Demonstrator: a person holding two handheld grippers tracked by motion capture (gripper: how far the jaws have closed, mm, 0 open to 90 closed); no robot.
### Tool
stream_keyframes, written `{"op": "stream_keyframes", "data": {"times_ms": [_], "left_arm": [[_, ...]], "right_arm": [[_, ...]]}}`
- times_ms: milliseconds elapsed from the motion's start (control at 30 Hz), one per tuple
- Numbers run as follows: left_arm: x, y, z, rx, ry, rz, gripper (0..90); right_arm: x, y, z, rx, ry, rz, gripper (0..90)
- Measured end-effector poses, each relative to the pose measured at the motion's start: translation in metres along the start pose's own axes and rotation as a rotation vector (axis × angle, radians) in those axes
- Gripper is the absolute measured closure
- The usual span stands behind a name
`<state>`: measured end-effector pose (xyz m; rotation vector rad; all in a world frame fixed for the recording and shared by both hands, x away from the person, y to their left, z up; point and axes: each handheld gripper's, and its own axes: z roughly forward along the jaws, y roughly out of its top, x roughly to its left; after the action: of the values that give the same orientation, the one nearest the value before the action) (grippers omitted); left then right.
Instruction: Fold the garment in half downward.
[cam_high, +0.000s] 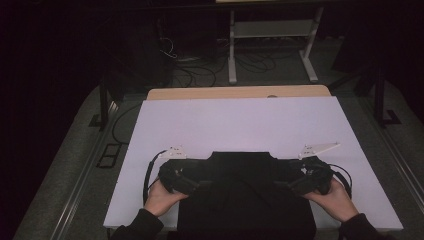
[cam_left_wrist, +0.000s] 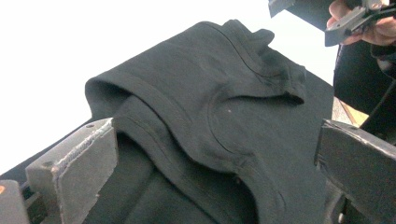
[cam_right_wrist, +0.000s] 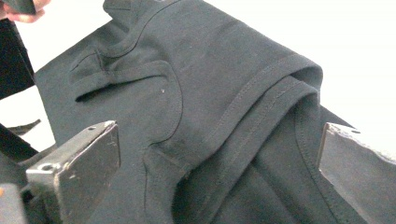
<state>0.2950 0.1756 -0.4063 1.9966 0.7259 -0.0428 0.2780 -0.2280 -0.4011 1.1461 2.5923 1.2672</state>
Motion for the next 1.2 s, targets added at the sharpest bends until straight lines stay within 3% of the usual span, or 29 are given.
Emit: {"op": "stream_keyframes", "data": {"times_ms": [133, 367, 767, 1200], "left_arm": [[0.007, 0.000, -0.002, -0.012, 0.012, -0.016, 0.0], [0.017, 0.000, -0.004, -0.039, 0.030, -0.030, 0.0], [0.029, 0.001, -0.003, -0.046, 0.048, -0.015, 0.0], [0.048, -0.002, -0.006, -0.053, 0.067, -0.062, 0.0]], "right_arm": [[-0.005, 0.002, 0.001, 0.004, -0.034, -0.019, 0.0], [-0.019, 0.005, -0.001, -0.022, -0.052, -0.005, 0.0], [-0.034, 0.005, 0.000, -0.015, -0.065, 0.030, 0.0], [-0.053, 0.004, 0.001, -0.001, -0.085, 0.055, 3.5]]}}
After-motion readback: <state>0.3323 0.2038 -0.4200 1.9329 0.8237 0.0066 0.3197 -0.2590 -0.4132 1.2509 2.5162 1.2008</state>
